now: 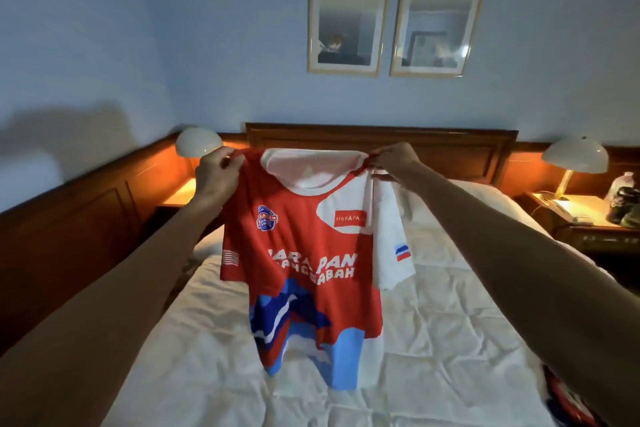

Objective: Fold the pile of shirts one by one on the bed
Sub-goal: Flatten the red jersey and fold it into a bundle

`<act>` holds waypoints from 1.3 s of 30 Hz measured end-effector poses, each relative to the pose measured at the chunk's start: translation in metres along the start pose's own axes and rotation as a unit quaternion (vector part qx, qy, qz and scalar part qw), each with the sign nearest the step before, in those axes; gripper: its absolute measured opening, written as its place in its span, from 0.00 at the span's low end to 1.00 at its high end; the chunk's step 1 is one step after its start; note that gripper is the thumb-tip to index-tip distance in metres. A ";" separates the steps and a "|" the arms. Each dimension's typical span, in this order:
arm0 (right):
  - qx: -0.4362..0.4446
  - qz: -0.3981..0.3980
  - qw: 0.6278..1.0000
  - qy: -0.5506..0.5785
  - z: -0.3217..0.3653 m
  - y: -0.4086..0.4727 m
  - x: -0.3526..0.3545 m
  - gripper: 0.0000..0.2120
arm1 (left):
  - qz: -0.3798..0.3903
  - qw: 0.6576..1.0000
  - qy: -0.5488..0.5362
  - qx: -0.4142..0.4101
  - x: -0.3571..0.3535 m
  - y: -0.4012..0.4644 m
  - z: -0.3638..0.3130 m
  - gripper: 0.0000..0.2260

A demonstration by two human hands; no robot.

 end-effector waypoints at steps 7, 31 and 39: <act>-0.042 0.113 0.979 0.164 -0.017 0.014 -0.062 0.15 | -0.025 0.995 -0.098 -0.008 0.013 -0.038 0.005 0.06; -0.270 -0.010 0.943 -0.196 -0.692 0.064 0.182 0.25 | 0.467 0.867 -0.054 0.166 -0.529 -0.579 0.117 0.14; -0.220 -0.019 0.932 -0.286 -0.758 0.057 0.189 0.21 | 0.557 0.814 0.154 0.060 -0.555 -0.678 0.169 0.21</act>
Point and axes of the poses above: each hand's wrist, its own y-axis towards the middle knuckle, its own x-axis out of the back of the hand, z = x × y, the point moved 6 cm from there along y, towards the middle knuckle, and after that the axes turned 5 degrees about -x, right-handed, at the moved point
